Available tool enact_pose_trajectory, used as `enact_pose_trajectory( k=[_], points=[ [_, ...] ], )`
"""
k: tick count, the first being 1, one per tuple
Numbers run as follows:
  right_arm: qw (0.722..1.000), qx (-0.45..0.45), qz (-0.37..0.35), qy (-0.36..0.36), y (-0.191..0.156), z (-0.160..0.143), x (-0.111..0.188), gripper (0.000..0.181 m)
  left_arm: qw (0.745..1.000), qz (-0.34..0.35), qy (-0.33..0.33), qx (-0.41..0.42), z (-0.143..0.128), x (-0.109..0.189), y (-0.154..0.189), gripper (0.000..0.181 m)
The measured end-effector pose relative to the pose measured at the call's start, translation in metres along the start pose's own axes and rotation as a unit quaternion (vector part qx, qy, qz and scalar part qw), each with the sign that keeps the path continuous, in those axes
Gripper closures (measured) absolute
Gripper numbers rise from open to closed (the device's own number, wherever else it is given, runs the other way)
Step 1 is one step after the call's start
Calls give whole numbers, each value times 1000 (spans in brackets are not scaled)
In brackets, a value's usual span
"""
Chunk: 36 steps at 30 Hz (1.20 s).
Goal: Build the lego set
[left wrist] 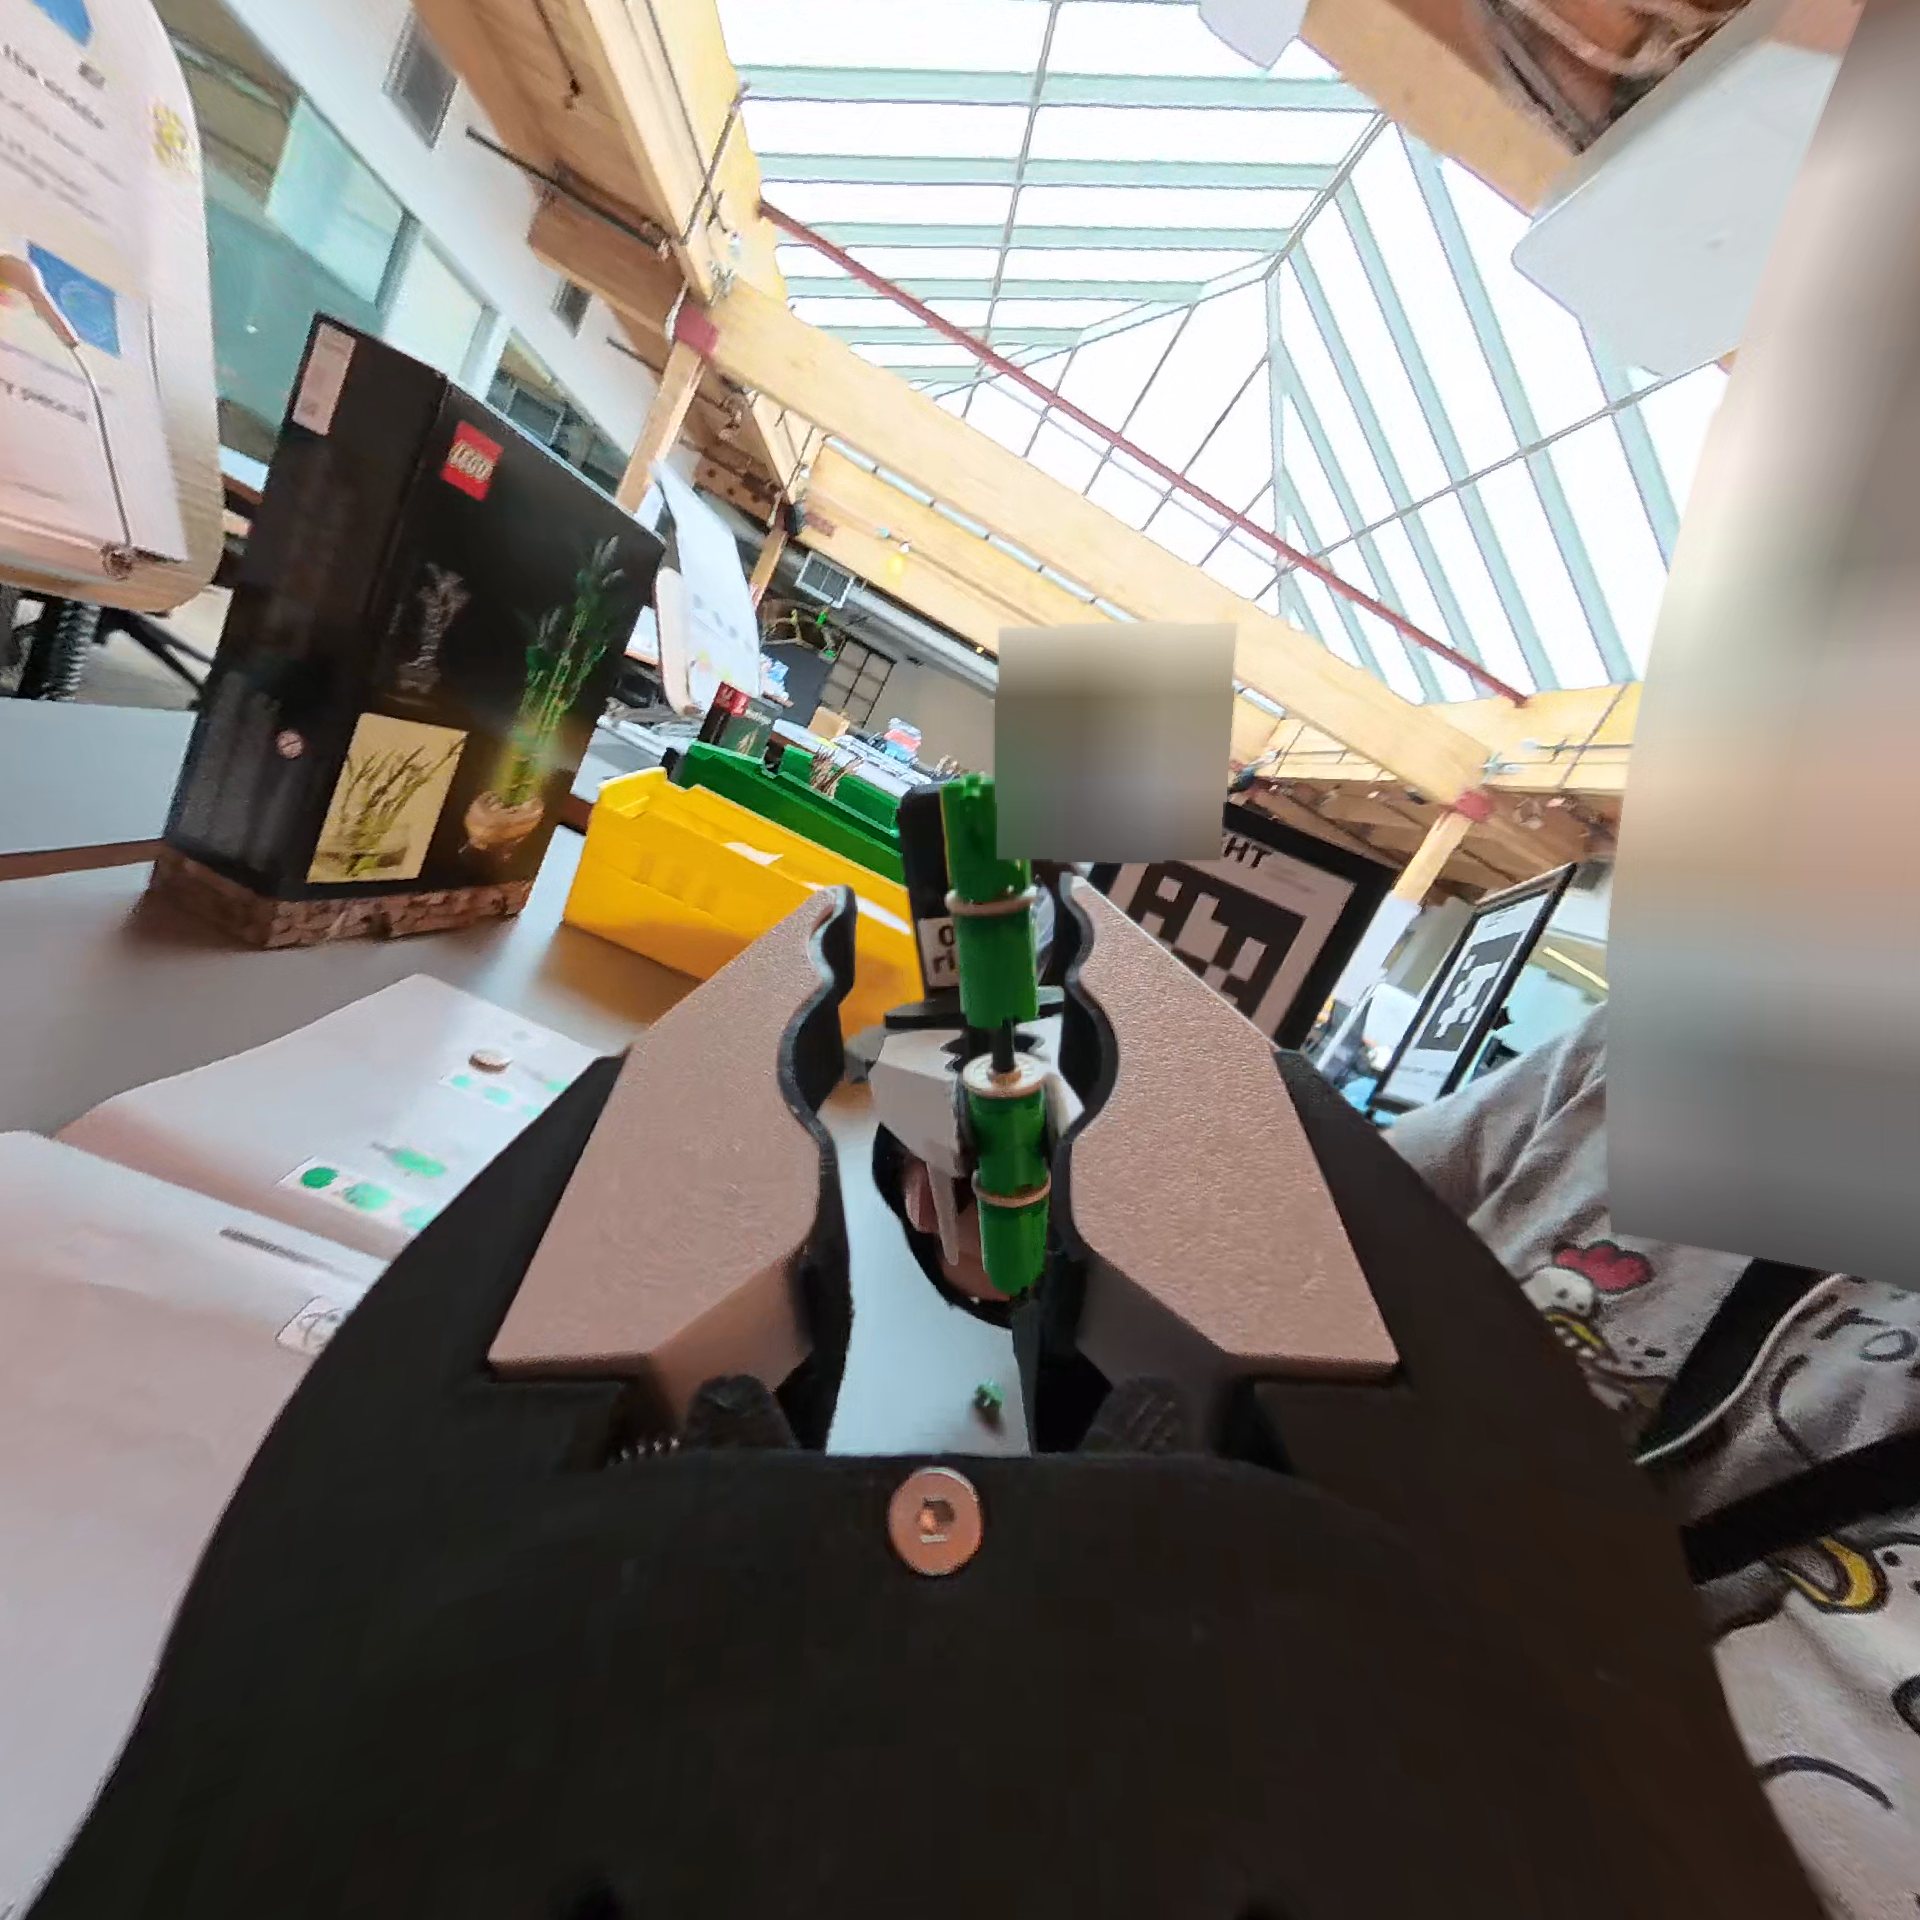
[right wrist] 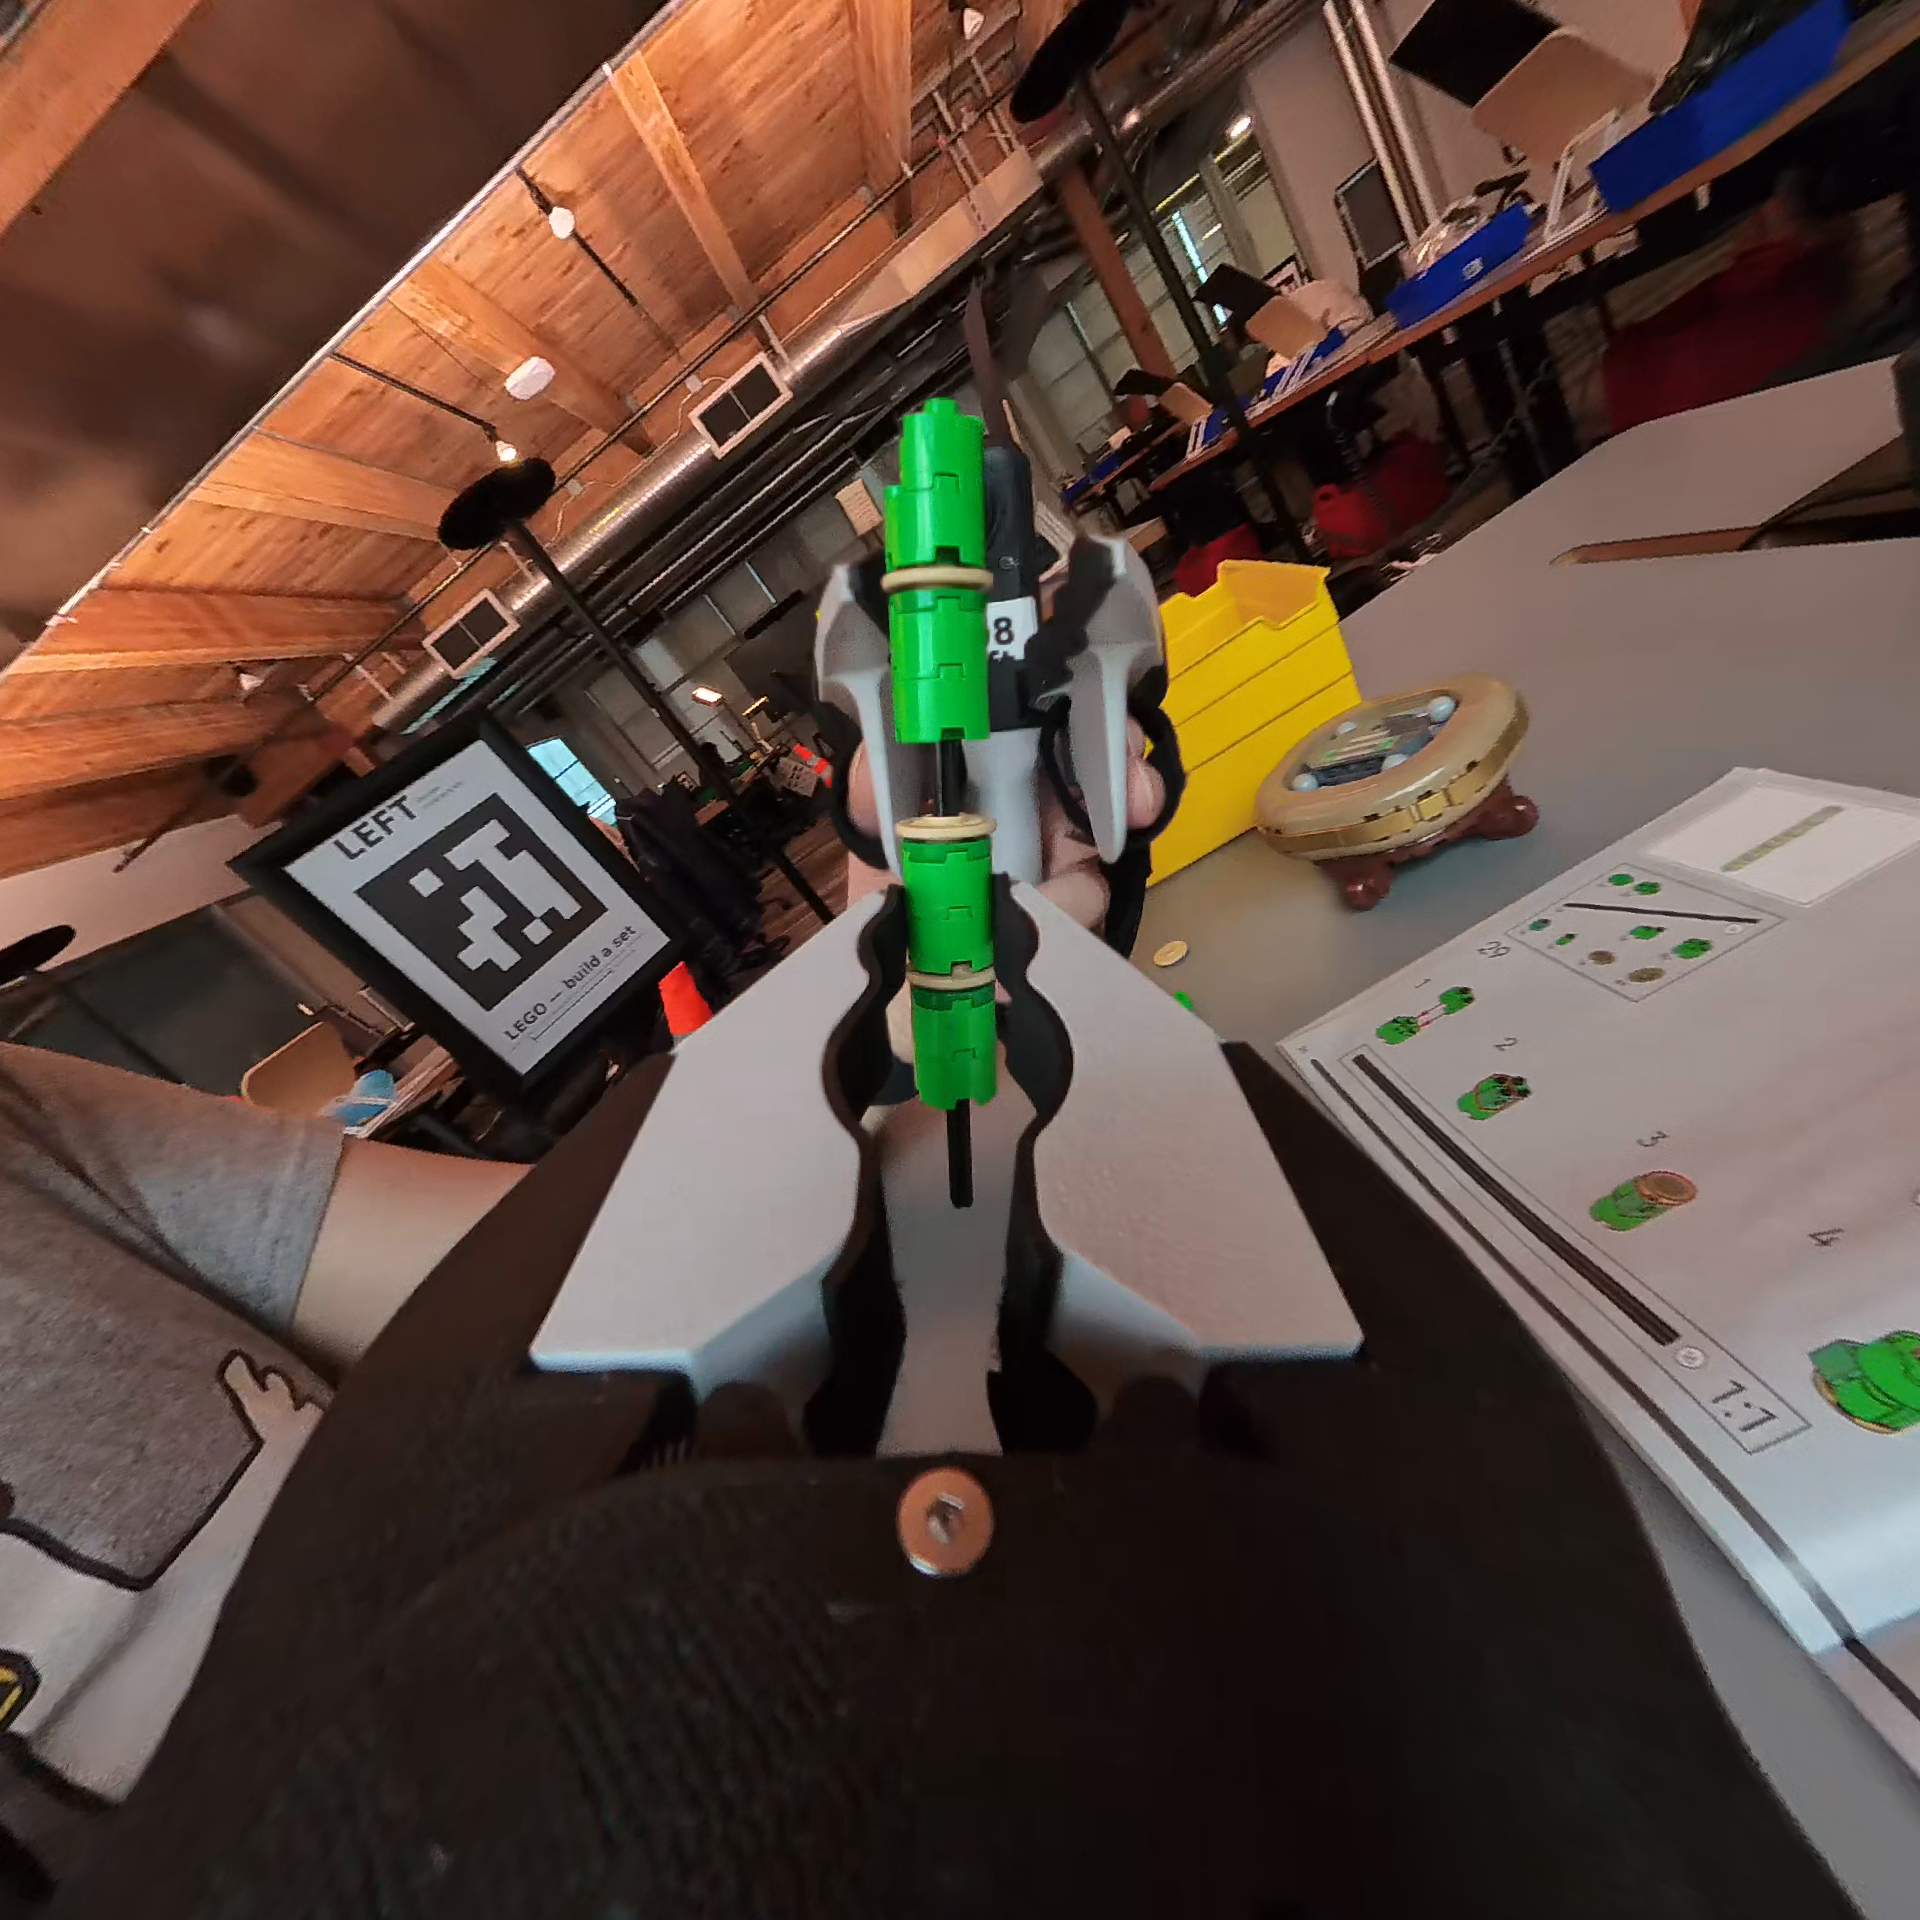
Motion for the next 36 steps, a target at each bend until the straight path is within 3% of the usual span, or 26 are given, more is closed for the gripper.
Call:
enact_pose_trajectory(
  k=[10, 12, 13, 15, 17, 20, 22, 26, 32, 36],
  points=[
    [999, 31, -33, -14, 10, -4, 4, 165, 999, -4, -25, 35, -13, -11, -8, 170],
    [997, 54, -53, -32, 15, -1, 12, 133, 999, -5, -27, 40, -12, -9, -8, 170],
    [994, 83, -51, -47, 13, 3, 21, 128, 999, -7, -28, 44, -11, -8, -8, 170],
    [984, 158, -2, -87, -4, 3, 46, 138, 998, -15, -32, 55, -11, -5, -7, 170],
    [964, 212, 45, -151, -20, -15, 79, 143, 996, -25, -45, 73, -12, -4, -6, 169],
    [931, 240, 60, -268, -24, -60, 126, 153, 993, -37, -63, 87, -16, -5, -4, 170],
    [921, 228, 70, -306, -26, -80, 141, 156, 992, -40, -77, 87, -21, -8, -4, 170],
    [899, 225, 71, -370, -24, -106, 151, 161, 989, -43, -108, 88, -31, -12, -2, 170],
    [864, 288, 79, -405, -14, -121, 147, 165, 983, -52, -150, 90, -45, -16, 0, 170],
    [866, 259, 113, -412, -17, -123, 140, 171, 982, -47, -162, 90, -50, -18, -2, 170]
  ],
)
Point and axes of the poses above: each gripper's, where its closed fingertips meet, x back along the fingers, z out of its top, y = z × x across the jaws, the point moved 3 cm from there along x, back along the fingers, and after that the axes turned 14 degrees about x, right-handed, at the moved point
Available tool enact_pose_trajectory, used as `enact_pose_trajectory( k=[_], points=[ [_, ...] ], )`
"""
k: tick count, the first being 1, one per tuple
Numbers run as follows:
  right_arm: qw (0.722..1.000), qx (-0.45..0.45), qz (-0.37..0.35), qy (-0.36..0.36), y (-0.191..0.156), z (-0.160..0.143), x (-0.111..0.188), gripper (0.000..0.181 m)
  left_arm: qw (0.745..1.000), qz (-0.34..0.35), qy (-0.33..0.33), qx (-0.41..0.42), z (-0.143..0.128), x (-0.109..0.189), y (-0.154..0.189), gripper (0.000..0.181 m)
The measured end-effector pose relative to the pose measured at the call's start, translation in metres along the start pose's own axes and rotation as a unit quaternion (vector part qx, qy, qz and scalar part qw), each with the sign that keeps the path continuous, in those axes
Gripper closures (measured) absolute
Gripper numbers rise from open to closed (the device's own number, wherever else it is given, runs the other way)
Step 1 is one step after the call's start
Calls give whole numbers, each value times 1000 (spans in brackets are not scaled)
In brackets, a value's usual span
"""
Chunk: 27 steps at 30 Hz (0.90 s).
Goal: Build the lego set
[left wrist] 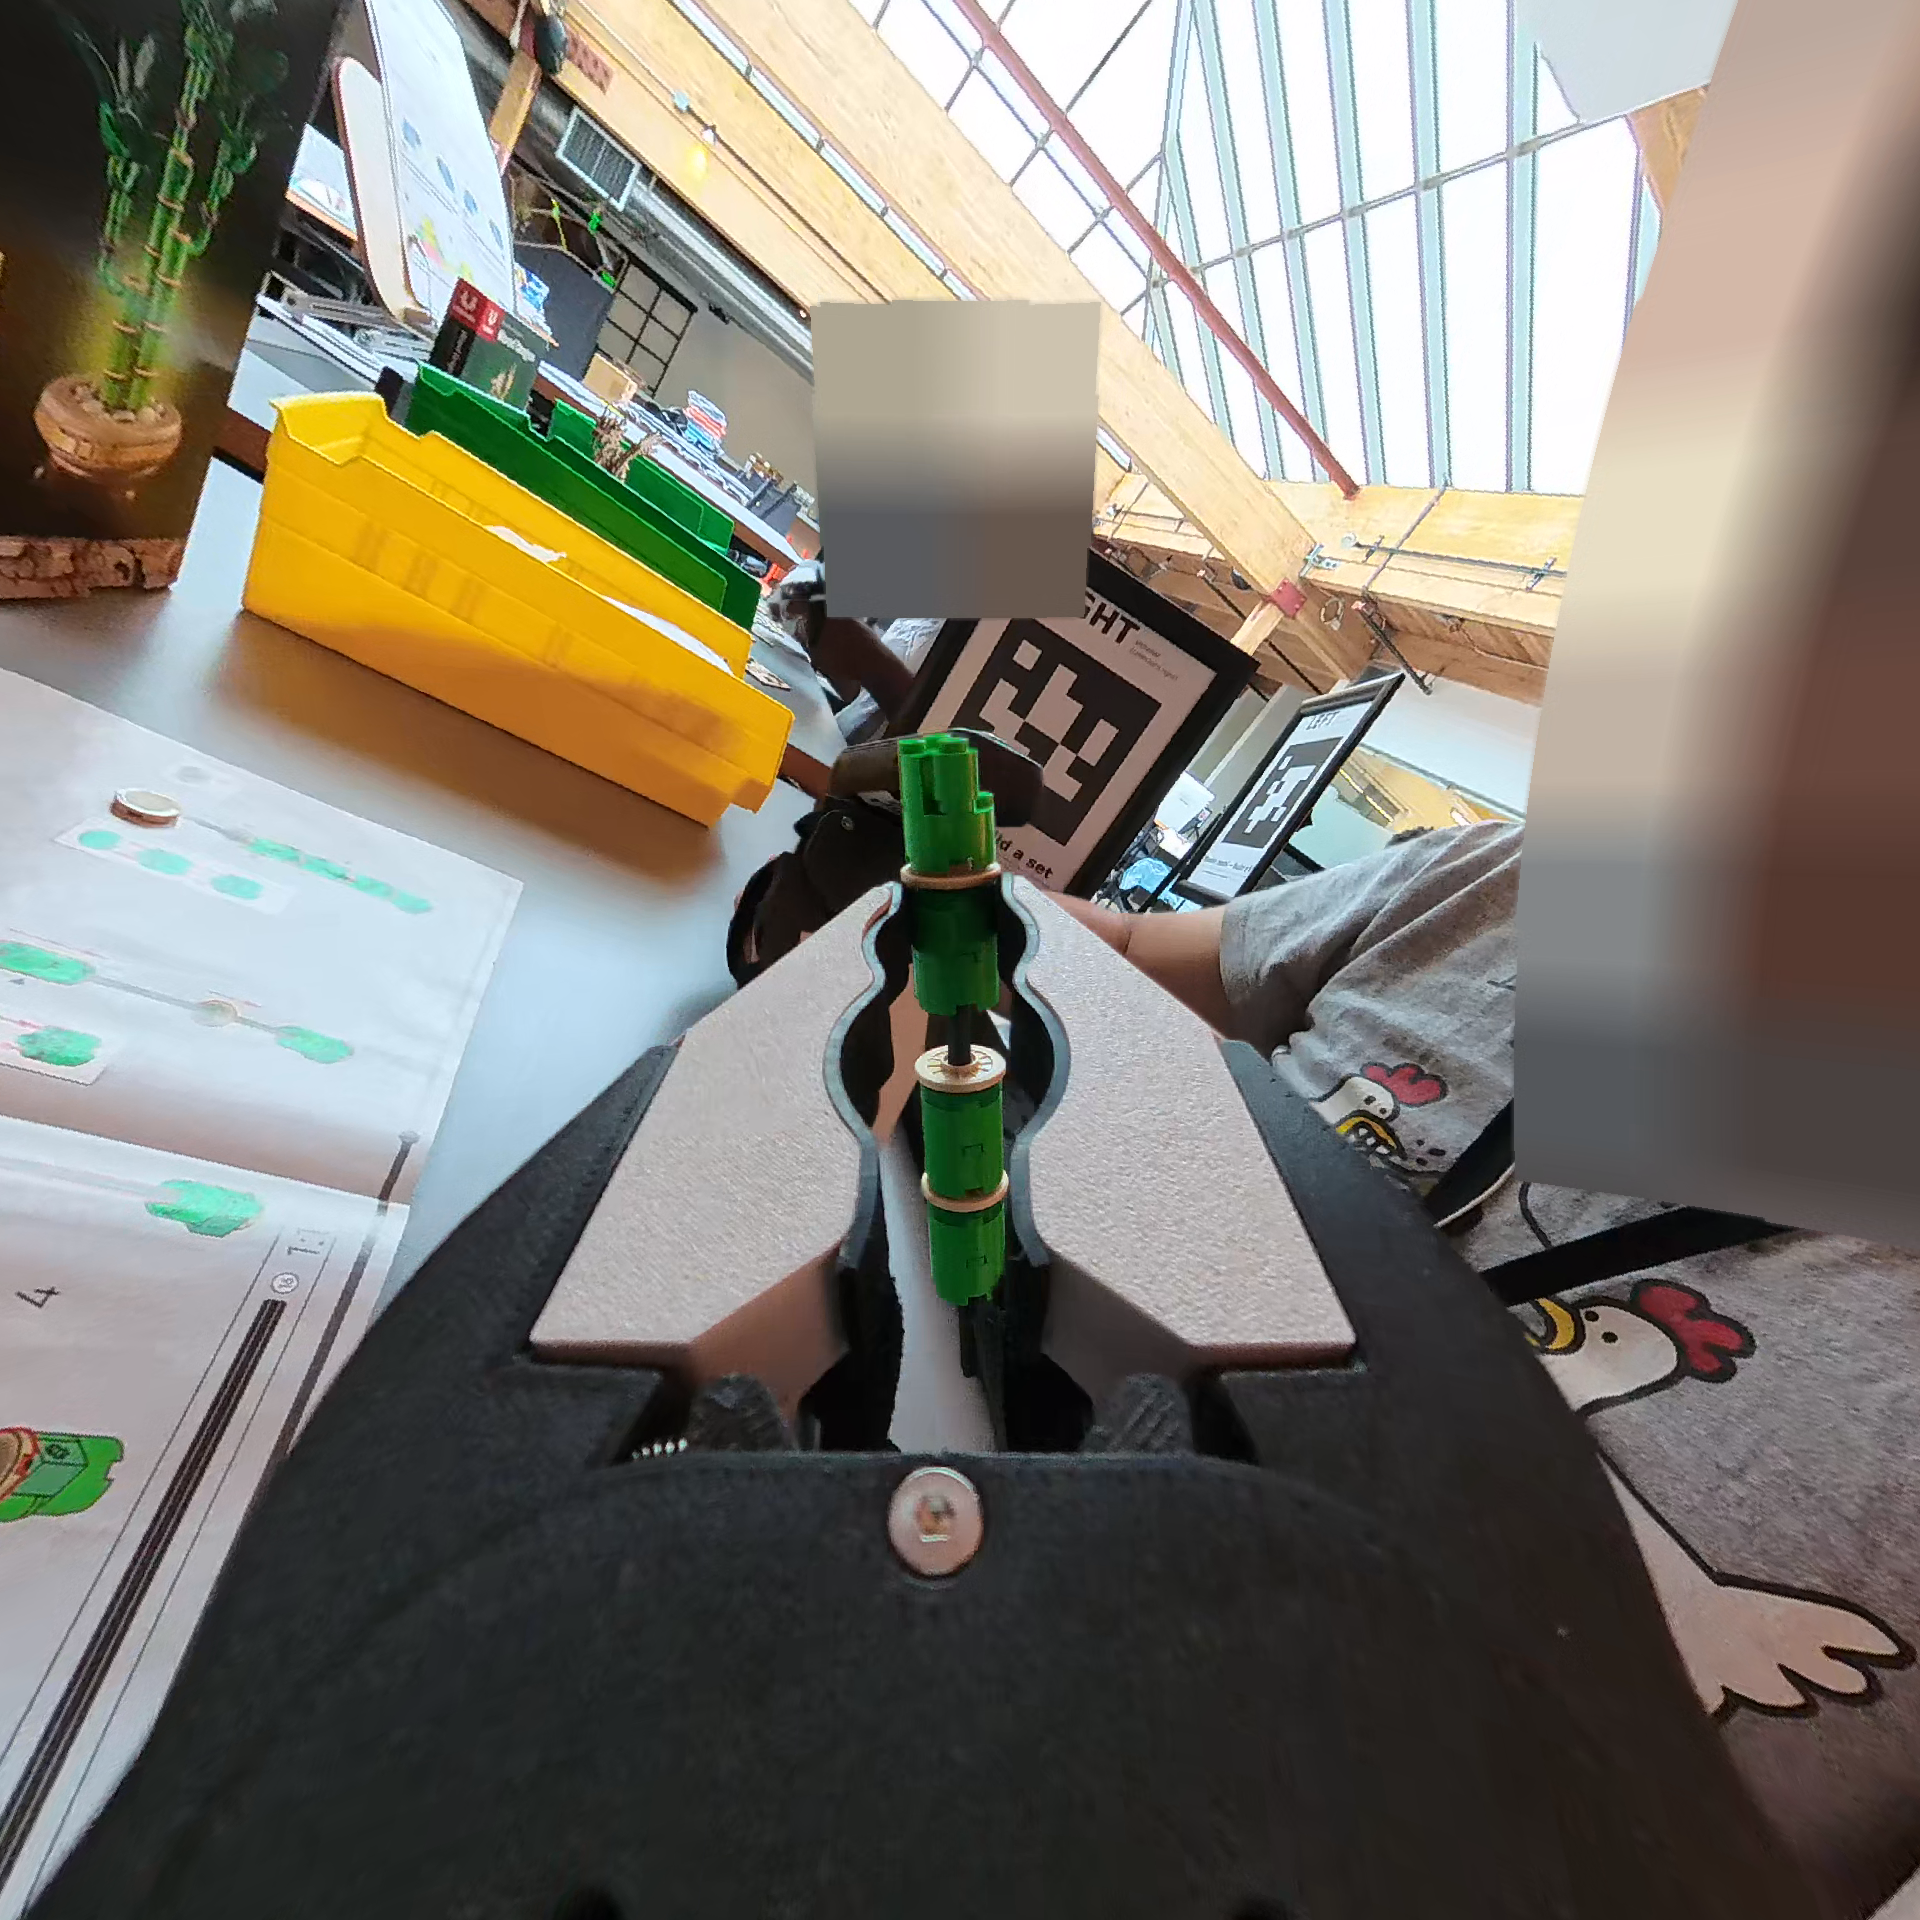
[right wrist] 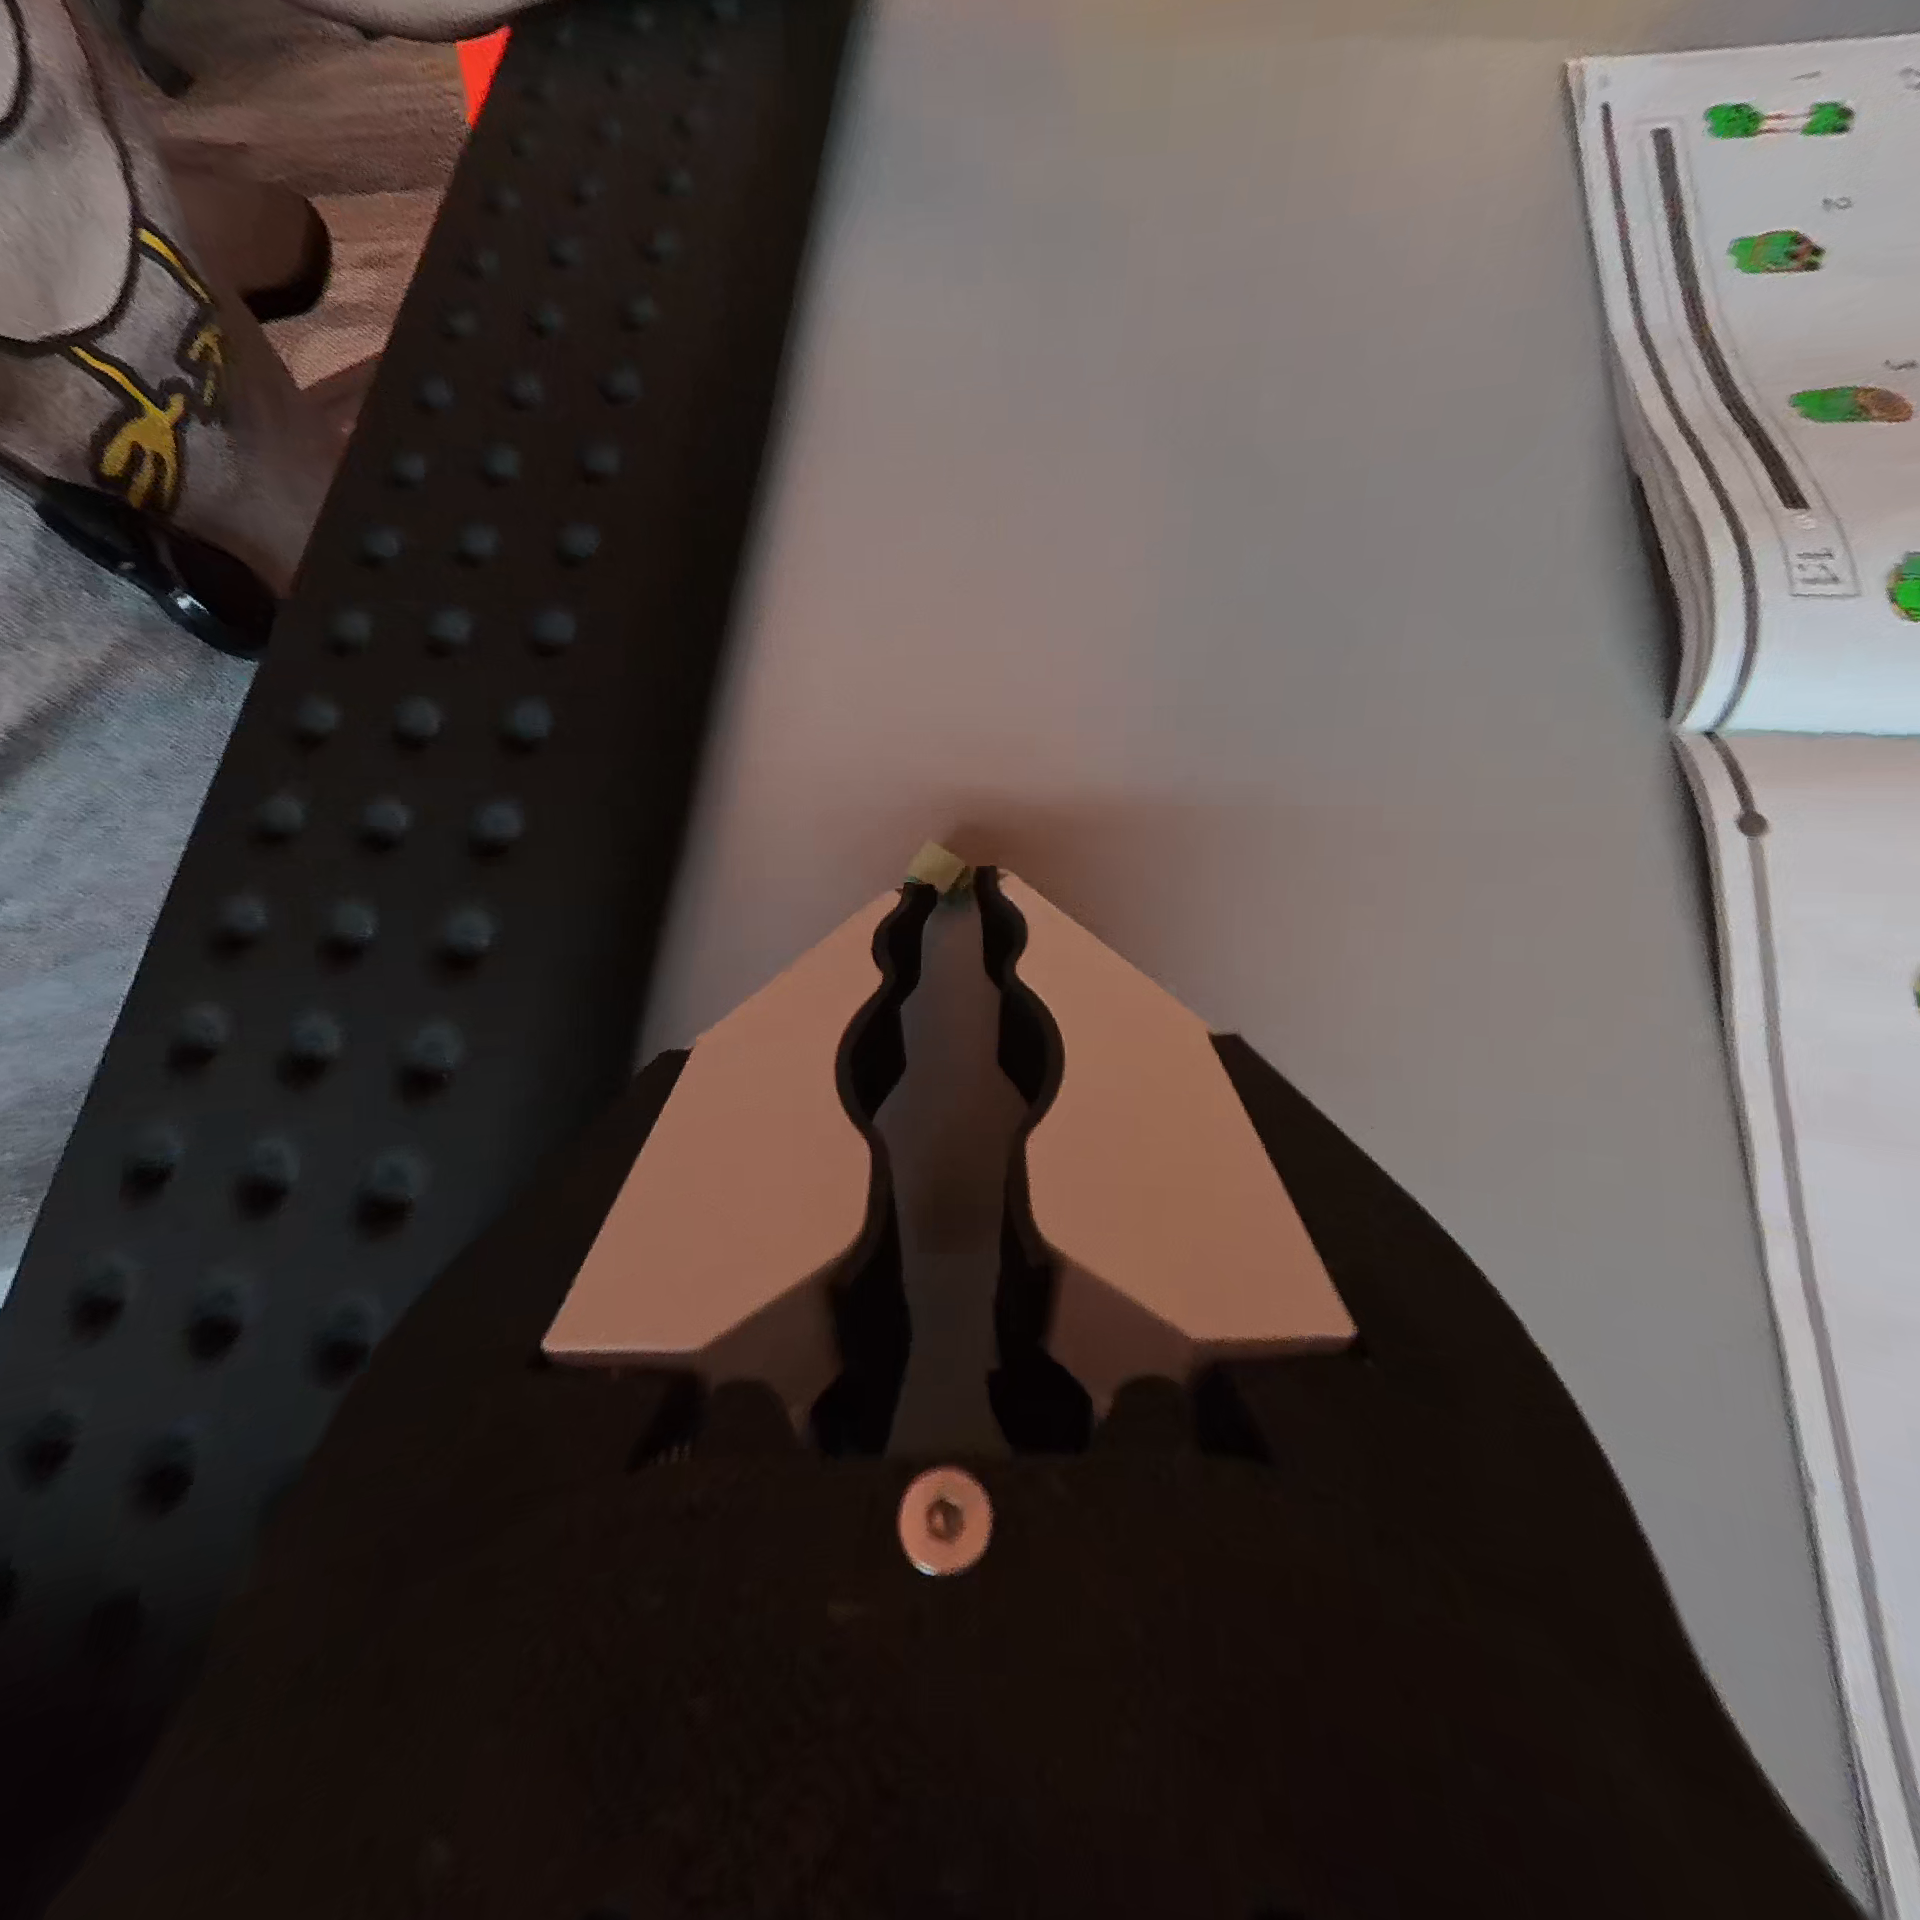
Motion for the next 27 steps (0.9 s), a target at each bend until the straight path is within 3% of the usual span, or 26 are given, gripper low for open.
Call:
enact_pose_trajectory(
  k=[8, 11, 14, 19, 27],
  points=[
    [999, -26, 34, 0, 5, 13, -23, 180, 1000, 4, 1, 7, 0, 3, -3, 170],
    [999, -34, 35, 6, 2, 14, -21, 168, 1000, 3, 3, 7, 1, 4, -3, 170],
    [999, 23, 26, 14, 0, 18, -20, 155, 1000, 4, 3, 7, 1, 5, -4, 170],
    [997, 17, 70, -4, -1, 16, -24, 164, 1000, 10, 0, 10, 0, 5, -6, 170],
    [997, 8, 68, 23, 1, 20, -26, 174, 1000, 13, -8, 14, -2, 4, -9, 170]
  ],
)
Point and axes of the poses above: each gripper's, where its closed fingertips meet, x back along the fingers, z out of its top, y = z × x across the jaws, the point moved 3 cm from there along x, back along the fingers, and after that the axes turned 14 degrees about x, right-handed, at the moved point
